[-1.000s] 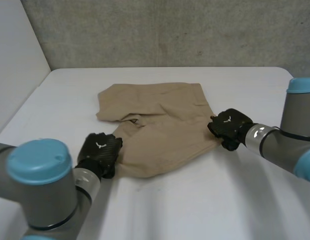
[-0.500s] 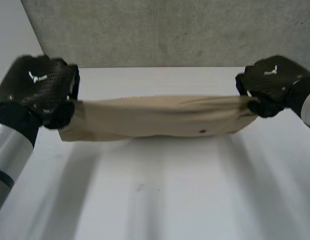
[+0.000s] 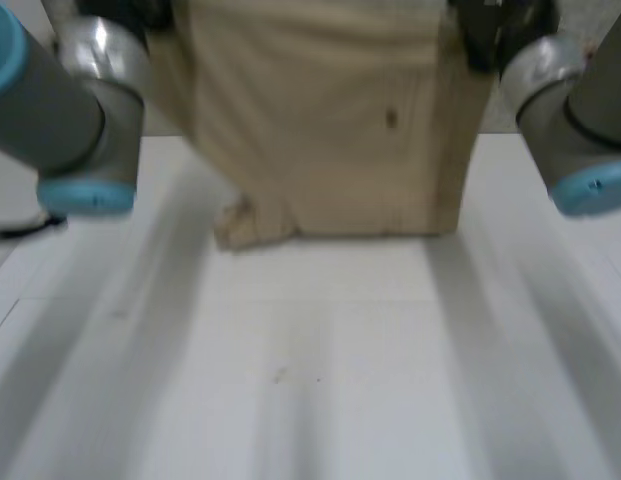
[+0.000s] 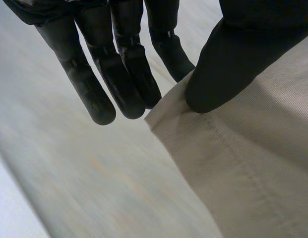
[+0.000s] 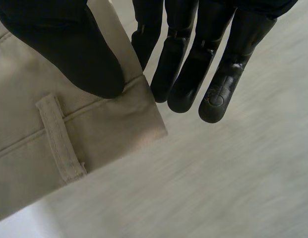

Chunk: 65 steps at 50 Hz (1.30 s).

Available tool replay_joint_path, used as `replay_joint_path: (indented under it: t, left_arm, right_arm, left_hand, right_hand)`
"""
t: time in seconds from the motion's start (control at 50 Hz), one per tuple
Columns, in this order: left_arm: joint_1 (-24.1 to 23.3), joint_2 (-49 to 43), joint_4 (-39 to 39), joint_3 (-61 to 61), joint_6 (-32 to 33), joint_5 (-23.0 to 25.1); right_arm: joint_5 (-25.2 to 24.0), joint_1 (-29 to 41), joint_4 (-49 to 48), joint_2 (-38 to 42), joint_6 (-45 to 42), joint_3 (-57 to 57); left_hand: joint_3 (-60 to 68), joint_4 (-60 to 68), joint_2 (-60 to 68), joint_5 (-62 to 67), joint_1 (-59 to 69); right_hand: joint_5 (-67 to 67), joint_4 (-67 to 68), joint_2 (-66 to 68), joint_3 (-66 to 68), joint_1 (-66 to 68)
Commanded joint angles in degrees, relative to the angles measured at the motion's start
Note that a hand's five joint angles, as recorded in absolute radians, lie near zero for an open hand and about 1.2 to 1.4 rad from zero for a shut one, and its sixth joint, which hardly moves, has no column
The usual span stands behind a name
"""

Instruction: Fold the shorts.

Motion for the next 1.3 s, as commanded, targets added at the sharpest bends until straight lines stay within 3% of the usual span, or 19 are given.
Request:
replay_joint_path:
  t: [0.02,0.2,0.36,0.52,0.62,0.84,0.92,1.02,1.08,1.2,1.3]
  left_arm:
    - [-0.63,1.37,15.30,2.72,-0.33,-1.12]
    - [-0.10,3.84,12.66,-14.58,-0.95,-1.74]
    - [-0.36,4.28,12.58,-34.71,-3.06,-1.65]
    - [-2.03,5.24,9.60,-48.60,-2.27,-1.56]
    - [-1.69,15.69,-1.03,-53.70,-1.65,-1.56]
    - [-3.09,39.41,-34.58,-60.38,-1.30,-0.86]
    - [-4.58,43.03,-41.72,-61.88,0.36,0.02]
    - [-5.90,42.51,-41.48,-63.29,2.83,2.31]
    - [-5.99,39.36,-36.92,-62.76,2.83,2.75]
    - [-3.71,24.00,-20.33,-56.98,3.36,2.66]
    - [-3.27,12.91,-14.41,-45.12,3.44,2.31]
  right_arm:
    - [0.62,0.27,-13.22,-1.63,2.25,-2.10]
    - [-1.13,-0.16,-11.02,-3.56,3.39,10.98]
    - [-5.62,-0.25,-10.06,1.78,2.52,21.09]
    - [-6.15,-0.34,-5.14,3.82,0.49,30.24]
    - [-5.98,-0.16,0.13,-1.18,0.14,35.51]
    - [-5.80,0.45,29.46,-18.92,-5.83,46.14]
    - [-5.62,0.45,34.94,-22.89,-11.01,49.93]
    - [-5.19,-0.34,34.95,-24.40,-15.50,52.39]
    - [-4.66,-0.34,31.36,-23.00,-14.81,53.10]
    - [-1.59,-0.25,23.00,-13.94,-14.10,51.70]
    - [2.98,0.45,17.29,-10.95,-12.79,43.62]
  left_hand:
    - [11.68,11.26,11.39,13.98,14.53]
    - [11.68,11.26,11.39,13.98,14.53]
    - [11.68,11.26,11.39,13.98,14.53]
    - [11.68,11.26,11.39,13.98,14.53]
    - [11.68,11.26,11.39,13.98,14.53]
    - [11.68,11.26,11.39,13.98,14.53]
    - [11.68,11.26,11.39,13.98,14.53]
    - [11.68,11.26,11.39,13.98,14.53]
    - [11.68,11.26,11.39,13.98,14.53]
    - [11.68,11.26,11.39,13.98,14.53]
    - [11.68,11.26,11.39,13.98,14.53]
  right_hand:
    - [13.10,11.91,12.71,12.24,26.88]
    - [13.10,11.91,12.71,12.24,26.88]
    - [13.10,11.91,12.71,12.24,26.88]
    - [13.10,11.91,12.71,12.24,26.88]
    - [13.10,11.91,12.71,12.24,26.88]
    - [13.10,11.91,12.71,12.24,26.88]
    - [13.10,11.91,12.71,12.24,26.88]
    - [13.10,11.91,12.71,12.24,26.88]
    - [13.10,11.91,12.71,12.24,26.88]
    - [13.10,11.91,12.71,12.24,26.88]
    - [13.10,11.91,12.71,12.24,26.88]
